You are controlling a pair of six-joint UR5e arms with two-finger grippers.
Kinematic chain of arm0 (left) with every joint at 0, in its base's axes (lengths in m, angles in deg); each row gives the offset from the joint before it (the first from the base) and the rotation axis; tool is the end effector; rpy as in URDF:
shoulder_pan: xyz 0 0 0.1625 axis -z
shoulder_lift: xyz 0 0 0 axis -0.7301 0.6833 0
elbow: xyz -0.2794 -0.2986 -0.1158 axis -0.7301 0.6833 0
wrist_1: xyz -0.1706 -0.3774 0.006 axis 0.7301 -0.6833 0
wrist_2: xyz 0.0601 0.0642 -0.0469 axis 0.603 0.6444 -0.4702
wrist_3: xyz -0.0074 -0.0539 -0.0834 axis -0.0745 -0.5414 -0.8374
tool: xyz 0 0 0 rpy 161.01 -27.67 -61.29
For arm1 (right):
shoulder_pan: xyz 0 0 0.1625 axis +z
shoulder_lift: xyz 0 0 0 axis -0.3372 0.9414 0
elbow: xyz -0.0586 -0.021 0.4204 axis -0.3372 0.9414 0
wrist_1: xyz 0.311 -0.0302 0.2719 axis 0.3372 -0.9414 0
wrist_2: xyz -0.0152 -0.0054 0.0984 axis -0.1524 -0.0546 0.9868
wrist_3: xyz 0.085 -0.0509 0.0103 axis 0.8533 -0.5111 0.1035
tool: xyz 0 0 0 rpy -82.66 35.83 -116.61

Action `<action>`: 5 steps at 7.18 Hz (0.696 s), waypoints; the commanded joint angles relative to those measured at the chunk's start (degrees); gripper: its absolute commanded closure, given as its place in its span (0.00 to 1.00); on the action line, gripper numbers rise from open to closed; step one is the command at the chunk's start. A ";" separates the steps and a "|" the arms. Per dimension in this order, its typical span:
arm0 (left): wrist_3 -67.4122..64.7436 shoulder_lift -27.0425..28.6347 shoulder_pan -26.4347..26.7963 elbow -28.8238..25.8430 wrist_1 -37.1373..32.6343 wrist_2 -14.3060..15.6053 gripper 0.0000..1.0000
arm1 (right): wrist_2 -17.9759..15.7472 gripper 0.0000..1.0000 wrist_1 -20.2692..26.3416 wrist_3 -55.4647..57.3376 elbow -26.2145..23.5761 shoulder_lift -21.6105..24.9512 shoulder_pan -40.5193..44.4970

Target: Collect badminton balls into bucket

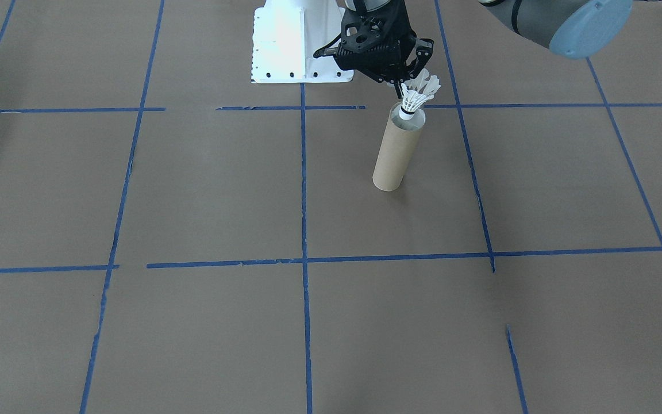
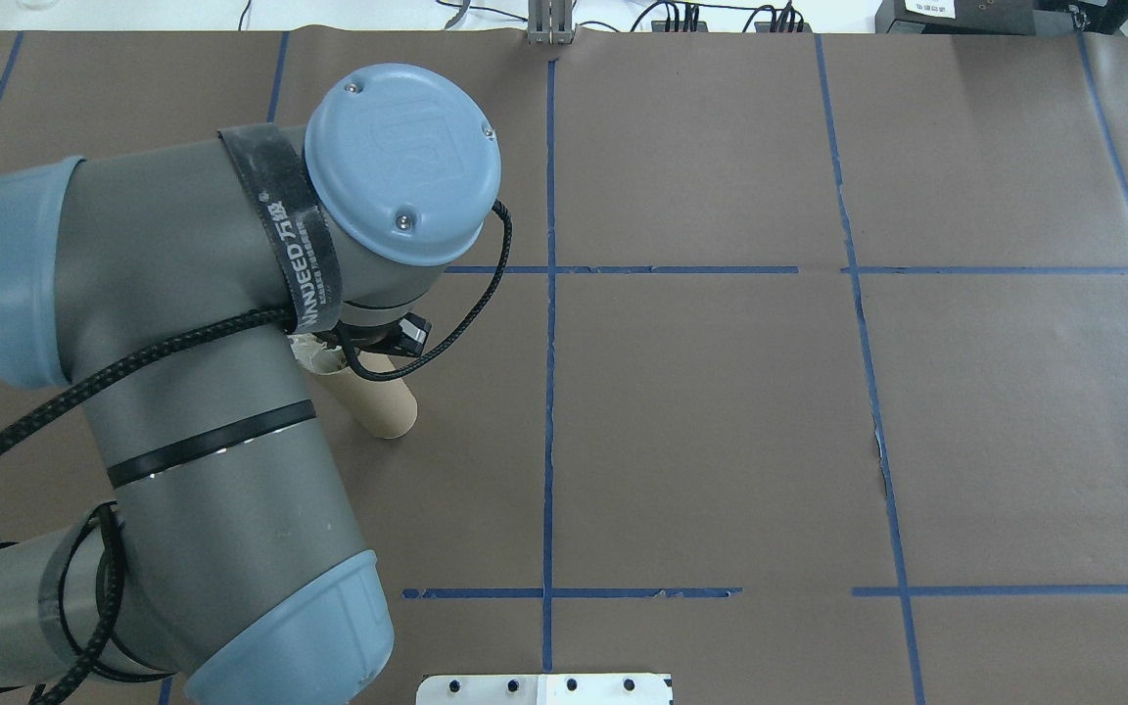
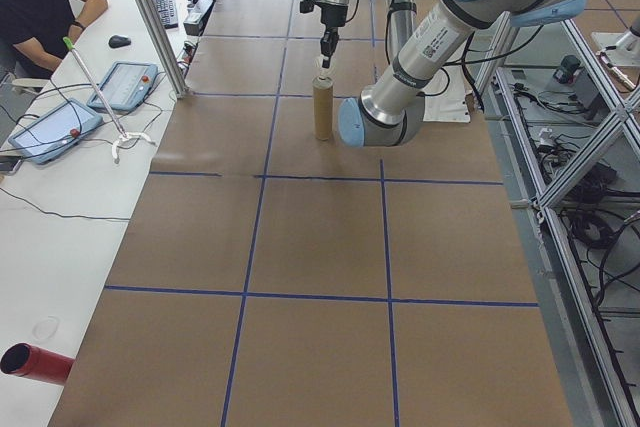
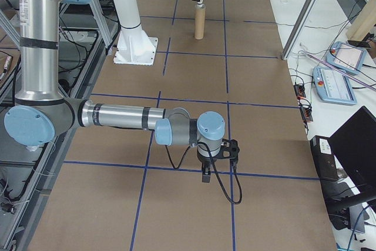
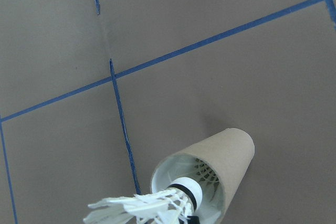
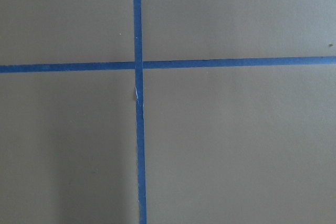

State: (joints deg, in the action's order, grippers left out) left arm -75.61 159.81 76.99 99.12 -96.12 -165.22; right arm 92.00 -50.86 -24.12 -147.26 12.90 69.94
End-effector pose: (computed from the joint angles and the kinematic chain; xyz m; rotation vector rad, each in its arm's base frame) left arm 0.4069 -0.3827 0.0786 0.1870 0.3633 0.2165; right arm 0.0641 -0.4624 0.6675 0.0146 -0.7299 0.0553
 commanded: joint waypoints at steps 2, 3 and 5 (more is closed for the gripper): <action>0.08 0.06 -0.39 0.03 1.40 0.19 1.00 | 0.00 0.00 0.00 0.00 0.01 0.00 0.00; 0.00 0.06 -0.30 0.12 1.40 0.19 1.00 | 0.00 0.00 0.00 0.00 0.01 0.00 0.00; 0.00 0.06 -0.30 0.38 1.22 0.19 0.00 | 0.00 0.00 0.00 0.00 -0.08 0.00 0.00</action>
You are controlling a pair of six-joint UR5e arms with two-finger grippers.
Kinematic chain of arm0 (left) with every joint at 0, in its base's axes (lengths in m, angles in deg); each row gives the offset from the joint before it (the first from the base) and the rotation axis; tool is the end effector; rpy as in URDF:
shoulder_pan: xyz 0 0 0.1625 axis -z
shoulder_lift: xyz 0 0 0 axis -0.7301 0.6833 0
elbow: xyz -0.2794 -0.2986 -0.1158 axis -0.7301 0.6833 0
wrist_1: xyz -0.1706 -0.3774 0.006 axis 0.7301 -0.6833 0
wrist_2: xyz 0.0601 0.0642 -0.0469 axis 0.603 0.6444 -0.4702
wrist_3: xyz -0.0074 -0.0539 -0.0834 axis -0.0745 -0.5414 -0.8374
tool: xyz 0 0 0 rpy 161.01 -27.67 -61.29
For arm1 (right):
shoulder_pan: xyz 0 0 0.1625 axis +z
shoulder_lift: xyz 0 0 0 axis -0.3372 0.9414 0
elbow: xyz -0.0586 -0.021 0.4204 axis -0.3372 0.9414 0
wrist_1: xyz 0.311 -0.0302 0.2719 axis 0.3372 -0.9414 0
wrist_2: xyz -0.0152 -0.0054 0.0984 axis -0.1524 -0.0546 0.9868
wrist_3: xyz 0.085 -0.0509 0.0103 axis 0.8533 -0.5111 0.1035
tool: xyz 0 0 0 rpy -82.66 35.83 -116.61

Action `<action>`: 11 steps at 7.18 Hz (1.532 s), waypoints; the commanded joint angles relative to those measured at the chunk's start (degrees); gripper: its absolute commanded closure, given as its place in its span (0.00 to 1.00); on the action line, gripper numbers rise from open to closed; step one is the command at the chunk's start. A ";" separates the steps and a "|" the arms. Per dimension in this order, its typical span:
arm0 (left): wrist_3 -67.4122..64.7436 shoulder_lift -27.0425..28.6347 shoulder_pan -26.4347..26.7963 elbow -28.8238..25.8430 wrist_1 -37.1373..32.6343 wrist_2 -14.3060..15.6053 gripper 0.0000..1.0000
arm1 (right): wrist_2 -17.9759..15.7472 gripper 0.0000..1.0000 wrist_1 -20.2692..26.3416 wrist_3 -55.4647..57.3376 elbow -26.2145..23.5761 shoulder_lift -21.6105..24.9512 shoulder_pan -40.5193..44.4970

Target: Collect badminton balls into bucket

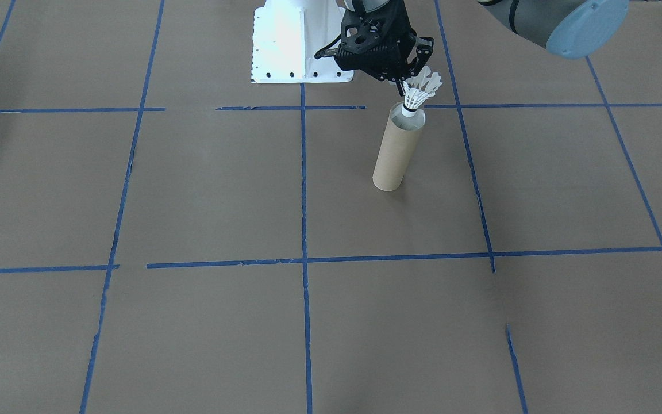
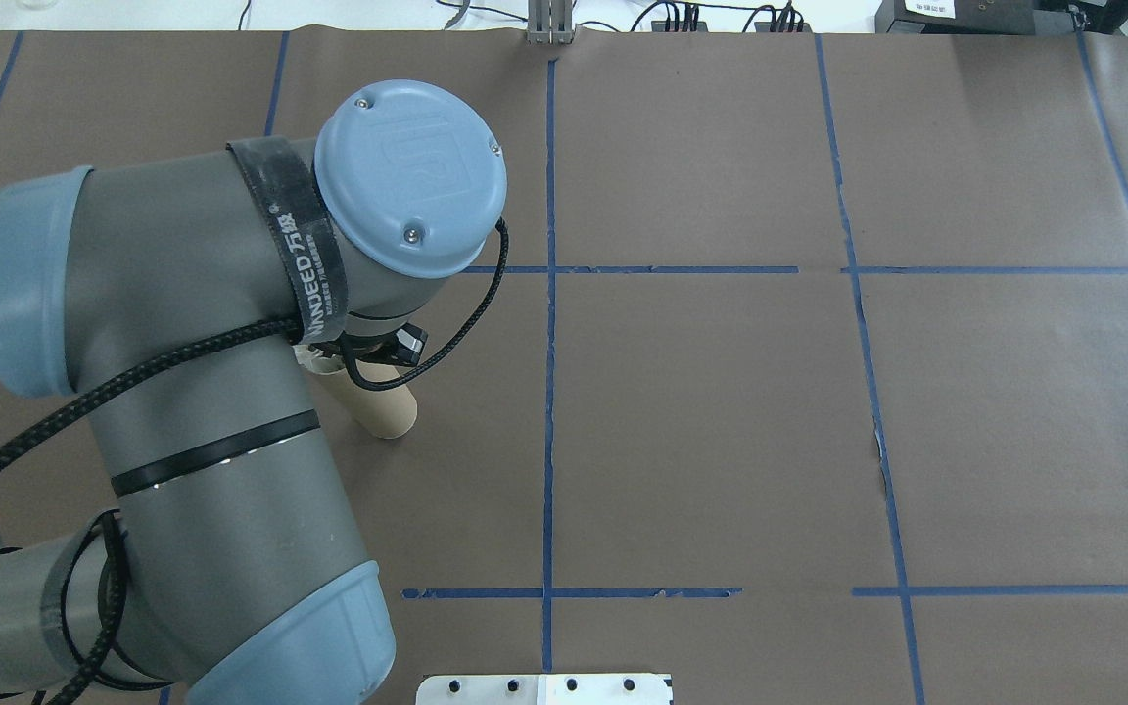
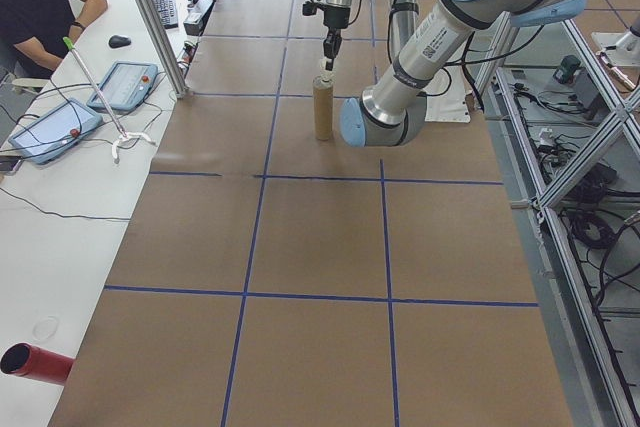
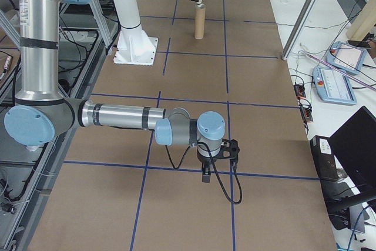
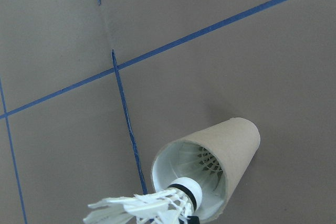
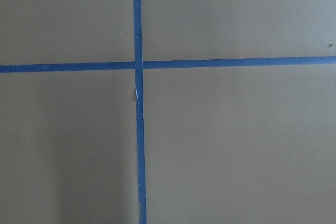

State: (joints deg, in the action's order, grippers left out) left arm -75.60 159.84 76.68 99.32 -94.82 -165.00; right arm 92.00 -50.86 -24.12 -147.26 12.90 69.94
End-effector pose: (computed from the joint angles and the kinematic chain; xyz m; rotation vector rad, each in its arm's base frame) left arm 0.4066 -0.3796 0.0806 0.1781 0.3465 0.2209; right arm 0.0641 -0.4624 0.6675 0.0146 -0.7299 0.0553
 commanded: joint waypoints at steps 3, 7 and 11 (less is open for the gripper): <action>-0.01 -1.02 1.32 2.98 -0.61 -0.21 0.00 | 0.00 0.00 0.00 0.00 0.01 0.00 0.00; 26.55 -17.91 26.13 7.93 -21.54 -16.40 0.00 | 0.00 0.00 0.00 0.00 0.01 0.00 0.00; 41.78 -36.67 41.43 -5.70 -48.69 -30.29 0.00 | 0.00 0.00 0.00 0.00 0.01 0.00 0.00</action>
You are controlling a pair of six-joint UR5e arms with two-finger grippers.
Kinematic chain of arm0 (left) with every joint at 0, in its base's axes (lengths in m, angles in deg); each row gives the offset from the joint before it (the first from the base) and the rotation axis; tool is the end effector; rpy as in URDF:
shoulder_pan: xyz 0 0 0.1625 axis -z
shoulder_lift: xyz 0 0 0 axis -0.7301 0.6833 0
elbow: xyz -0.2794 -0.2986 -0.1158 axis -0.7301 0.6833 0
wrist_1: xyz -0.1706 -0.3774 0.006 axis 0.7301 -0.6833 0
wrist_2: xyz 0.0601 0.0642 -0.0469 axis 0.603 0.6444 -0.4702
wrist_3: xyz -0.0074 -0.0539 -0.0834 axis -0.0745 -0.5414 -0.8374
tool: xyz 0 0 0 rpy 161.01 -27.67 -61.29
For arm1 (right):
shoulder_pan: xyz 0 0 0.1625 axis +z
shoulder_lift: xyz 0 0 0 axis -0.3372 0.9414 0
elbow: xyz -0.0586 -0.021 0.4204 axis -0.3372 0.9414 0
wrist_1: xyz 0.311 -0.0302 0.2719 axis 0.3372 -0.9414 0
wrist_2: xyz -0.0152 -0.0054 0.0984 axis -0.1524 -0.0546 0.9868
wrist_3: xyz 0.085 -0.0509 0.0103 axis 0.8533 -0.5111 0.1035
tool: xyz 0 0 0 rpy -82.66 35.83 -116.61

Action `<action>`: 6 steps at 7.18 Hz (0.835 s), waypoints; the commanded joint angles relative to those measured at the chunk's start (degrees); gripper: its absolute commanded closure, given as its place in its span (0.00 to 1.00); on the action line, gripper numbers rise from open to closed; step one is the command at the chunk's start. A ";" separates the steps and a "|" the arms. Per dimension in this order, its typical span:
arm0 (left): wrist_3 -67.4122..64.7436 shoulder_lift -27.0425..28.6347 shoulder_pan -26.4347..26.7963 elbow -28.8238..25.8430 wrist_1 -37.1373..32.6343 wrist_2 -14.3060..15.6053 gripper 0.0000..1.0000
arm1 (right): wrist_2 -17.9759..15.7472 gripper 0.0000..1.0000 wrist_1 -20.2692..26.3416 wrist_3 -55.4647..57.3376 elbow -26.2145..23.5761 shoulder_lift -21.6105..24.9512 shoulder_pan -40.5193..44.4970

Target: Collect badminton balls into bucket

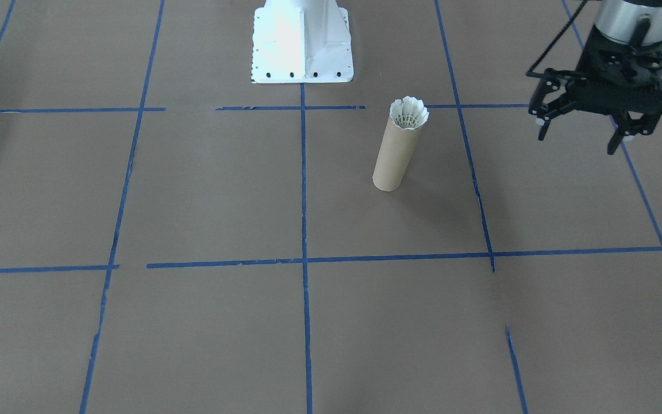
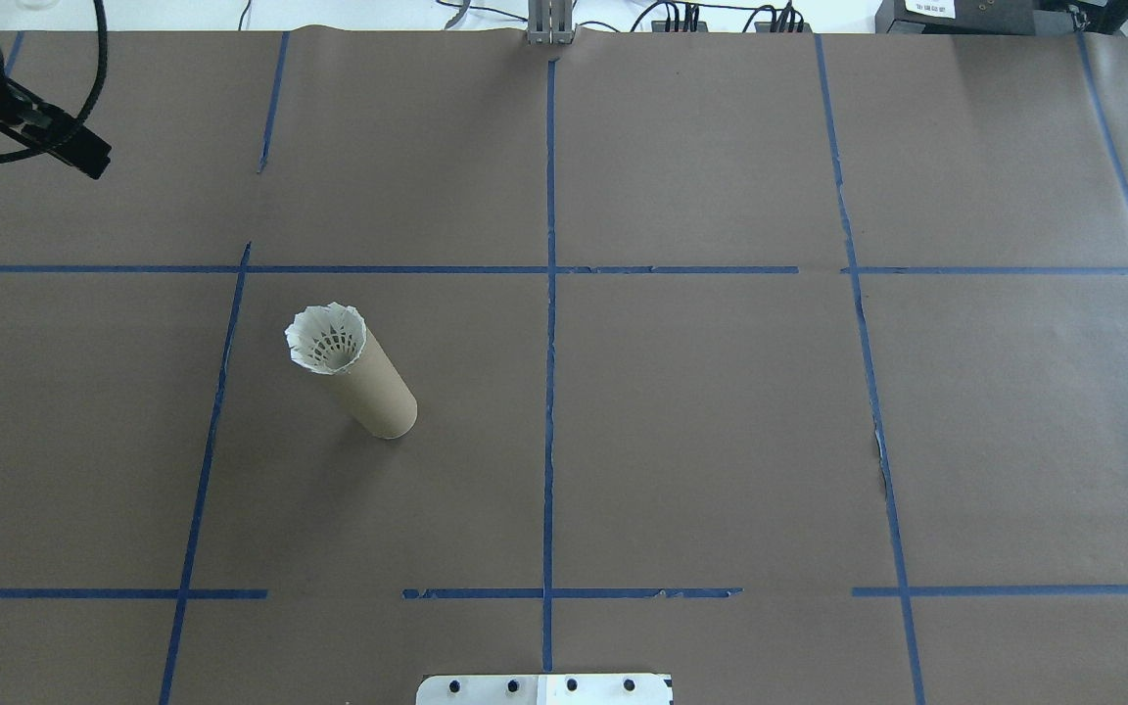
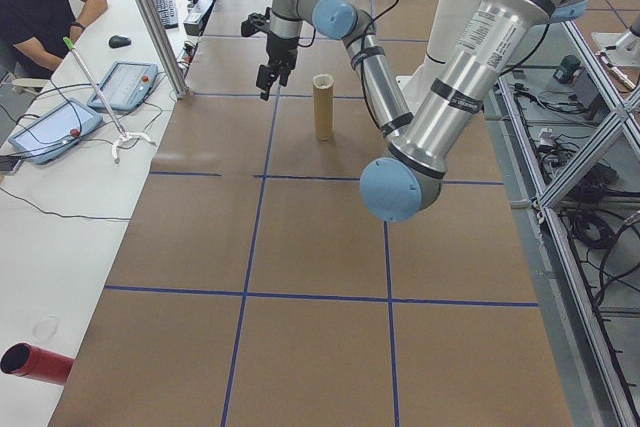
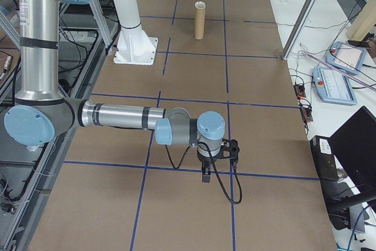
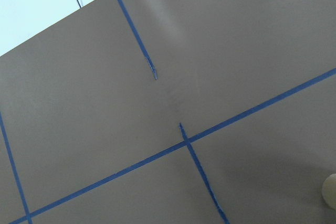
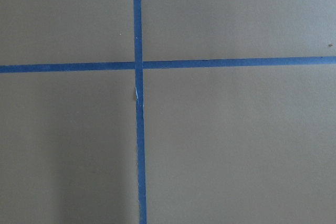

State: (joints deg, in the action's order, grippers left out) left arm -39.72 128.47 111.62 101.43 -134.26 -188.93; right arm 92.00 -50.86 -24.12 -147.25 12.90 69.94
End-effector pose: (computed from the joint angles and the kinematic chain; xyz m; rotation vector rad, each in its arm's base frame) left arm 0.1527 -0.5286 0.2726 0.3748 0.6195 0.3526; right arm 0.0641 -0.4624 0.6676 0.0144 -0.7299 0.0554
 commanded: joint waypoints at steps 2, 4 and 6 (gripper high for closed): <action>7.96 -11.65 10.42 -16.39 -14.17 -13.54 0.00 | 0.00 0.00 0.00 0.00 0.00 0.00 0.00; 8.49 -14.66 19.78 -24.29 -14.79 -13.55 0.00 | 0.00 0.00 0.00 0.00 0.00 0.00 0.00; 15.67 -15.27 24.48 -33.62 -14.70 -13.63 0.00 | 0.00 0.00 0.00 0.00 0.00 0.00 0.00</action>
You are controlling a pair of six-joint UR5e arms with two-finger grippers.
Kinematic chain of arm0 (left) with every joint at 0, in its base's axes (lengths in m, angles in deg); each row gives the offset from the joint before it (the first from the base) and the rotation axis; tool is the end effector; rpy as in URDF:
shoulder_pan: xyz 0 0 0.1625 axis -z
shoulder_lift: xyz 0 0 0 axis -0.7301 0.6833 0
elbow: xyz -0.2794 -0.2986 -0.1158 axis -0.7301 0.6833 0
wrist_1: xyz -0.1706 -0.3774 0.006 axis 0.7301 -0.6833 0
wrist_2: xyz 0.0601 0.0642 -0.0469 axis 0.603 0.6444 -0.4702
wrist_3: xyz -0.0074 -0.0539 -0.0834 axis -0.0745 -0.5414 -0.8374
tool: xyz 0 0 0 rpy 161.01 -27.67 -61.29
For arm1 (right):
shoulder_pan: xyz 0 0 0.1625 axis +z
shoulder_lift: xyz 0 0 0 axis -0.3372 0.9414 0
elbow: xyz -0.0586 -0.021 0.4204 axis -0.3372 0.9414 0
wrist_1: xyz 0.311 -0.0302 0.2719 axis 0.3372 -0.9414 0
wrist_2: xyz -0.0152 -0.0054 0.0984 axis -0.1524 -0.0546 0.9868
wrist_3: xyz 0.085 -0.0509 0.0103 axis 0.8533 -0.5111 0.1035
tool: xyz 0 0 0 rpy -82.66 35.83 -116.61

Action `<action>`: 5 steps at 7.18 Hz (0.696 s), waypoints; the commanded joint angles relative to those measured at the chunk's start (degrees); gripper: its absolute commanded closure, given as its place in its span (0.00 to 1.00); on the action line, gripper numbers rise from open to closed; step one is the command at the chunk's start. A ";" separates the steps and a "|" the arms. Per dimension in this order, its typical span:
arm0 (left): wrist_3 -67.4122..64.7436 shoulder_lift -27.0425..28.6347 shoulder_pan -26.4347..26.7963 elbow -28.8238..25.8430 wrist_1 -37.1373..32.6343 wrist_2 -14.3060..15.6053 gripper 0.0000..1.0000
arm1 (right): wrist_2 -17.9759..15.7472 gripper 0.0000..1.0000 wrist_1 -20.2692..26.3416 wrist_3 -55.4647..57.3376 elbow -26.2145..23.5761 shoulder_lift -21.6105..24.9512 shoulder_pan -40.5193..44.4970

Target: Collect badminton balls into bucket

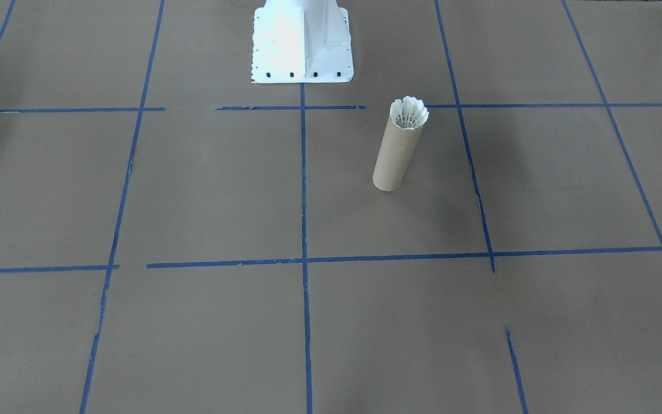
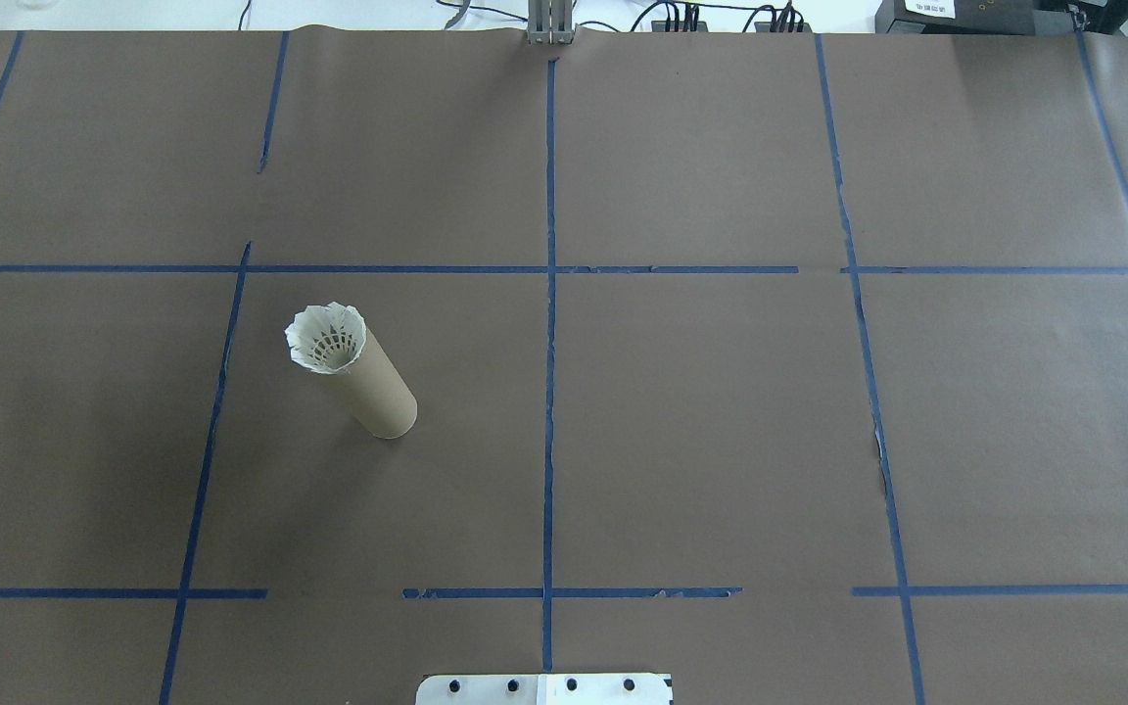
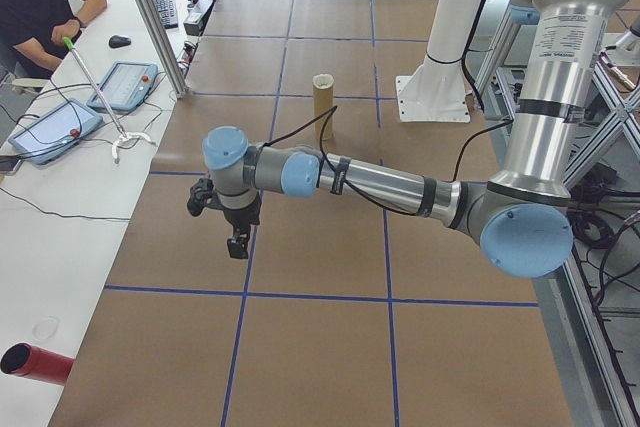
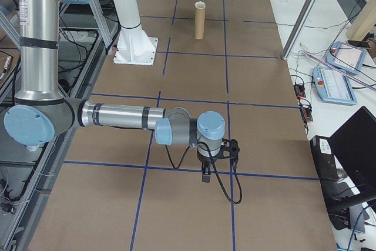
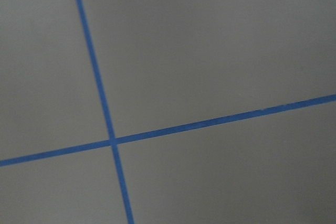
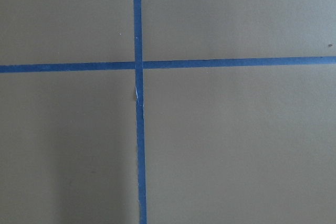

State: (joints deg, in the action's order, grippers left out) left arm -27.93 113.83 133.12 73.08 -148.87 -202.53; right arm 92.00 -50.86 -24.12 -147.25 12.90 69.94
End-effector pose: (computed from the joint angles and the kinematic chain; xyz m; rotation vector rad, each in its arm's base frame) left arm -0.0316 -0.5556 0.5986 0.0379 0.7161 0.0805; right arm 0.0641 -0.4624 0.6676 0.0144 -0.7299 0.0554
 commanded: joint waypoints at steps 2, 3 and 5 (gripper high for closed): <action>4.00 -2.74 4.22 -5.48 -0.09 -0.56 0.00 | 0.00 0.00 0.00 0.00 0.00 0.00 0.00; 3.56 -4.31 4.13 -5.31 -0.26 -0.64 0.00 | 0.00 0.00 0.00 0.00 0.00 0.00 0.00; 3.21 -6.26 4.13 -3.65 -0.26 -0.82 0.00 | 0.00 0.00 0.00 0.00 0.00 0.00 0.00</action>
State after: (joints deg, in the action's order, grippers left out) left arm -24.55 108.88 137.21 68.25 -149.08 -203.19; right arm 92.00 -50.86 -24.12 -147.25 12.90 69.94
